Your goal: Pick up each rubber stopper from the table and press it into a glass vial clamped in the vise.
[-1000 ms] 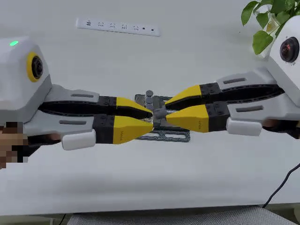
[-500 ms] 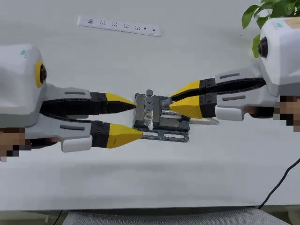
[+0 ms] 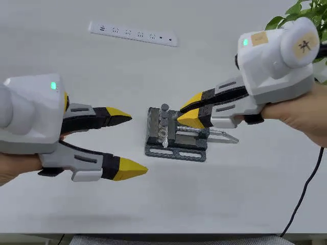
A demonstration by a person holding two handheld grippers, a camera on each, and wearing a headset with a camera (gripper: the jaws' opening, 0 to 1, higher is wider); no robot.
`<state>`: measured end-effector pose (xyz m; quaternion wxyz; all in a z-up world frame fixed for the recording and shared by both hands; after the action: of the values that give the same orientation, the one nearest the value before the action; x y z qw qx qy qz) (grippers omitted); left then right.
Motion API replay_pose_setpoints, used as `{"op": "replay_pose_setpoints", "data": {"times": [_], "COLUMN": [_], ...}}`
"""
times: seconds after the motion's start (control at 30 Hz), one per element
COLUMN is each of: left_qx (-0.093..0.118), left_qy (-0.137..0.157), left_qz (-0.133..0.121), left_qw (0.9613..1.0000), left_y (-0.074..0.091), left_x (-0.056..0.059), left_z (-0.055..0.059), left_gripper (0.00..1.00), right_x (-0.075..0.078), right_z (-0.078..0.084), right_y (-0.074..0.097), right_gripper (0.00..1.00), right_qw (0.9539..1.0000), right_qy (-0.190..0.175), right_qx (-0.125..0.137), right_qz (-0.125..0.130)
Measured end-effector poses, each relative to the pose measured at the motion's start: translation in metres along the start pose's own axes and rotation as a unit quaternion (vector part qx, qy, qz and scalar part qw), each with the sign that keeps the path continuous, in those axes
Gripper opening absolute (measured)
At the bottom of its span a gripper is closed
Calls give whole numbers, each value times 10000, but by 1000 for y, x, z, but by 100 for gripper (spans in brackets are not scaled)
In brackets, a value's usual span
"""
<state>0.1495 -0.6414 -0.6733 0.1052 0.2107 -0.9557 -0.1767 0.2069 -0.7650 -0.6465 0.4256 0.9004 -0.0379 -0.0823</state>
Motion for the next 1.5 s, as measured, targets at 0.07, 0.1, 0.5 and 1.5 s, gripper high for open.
{"op": "replay_pose_setpoints", "data": {"times": [0.07,0.1,0.5,1.5], "left_qx": [-72,-121,-325,-256], "left_qy": [-57,-102,-321,-115], "left_qz": [-48,-67,-280,-297], "left_qw": [9999,9999,9986,9992], "left_y": [-2,-2,-11,-12], "left_x": [-1,-2,-15,-9], "left_z": [4,6,29,40], "left_gripper": [71,72,95,96], "right_x": [6,7,25,34], "right_z": [4,6,22,40], "right_y": [-9,-12,-45,-76], "right_gripper": [5,5,5,5], "right_qw": [9997,9994,9934,9837], "right_qy": [109,136,424,520], "right_qx": [-217,-304,-1064,-1711], "right_qz": [12,1,-80,-197]}}
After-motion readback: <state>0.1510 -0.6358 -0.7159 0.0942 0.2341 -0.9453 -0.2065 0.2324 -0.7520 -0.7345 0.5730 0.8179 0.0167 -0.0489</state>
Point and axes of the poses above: the centre of the closed fingertips' face, and the gripper's own axes: y roughly backward along the fingers, x roughly to its right, z roughly out of its underside, the point moved 5 cm from there along y, roughly backward along the fingers, and after that the axes turned 6 degrees about -z, right-handed, at the moved point
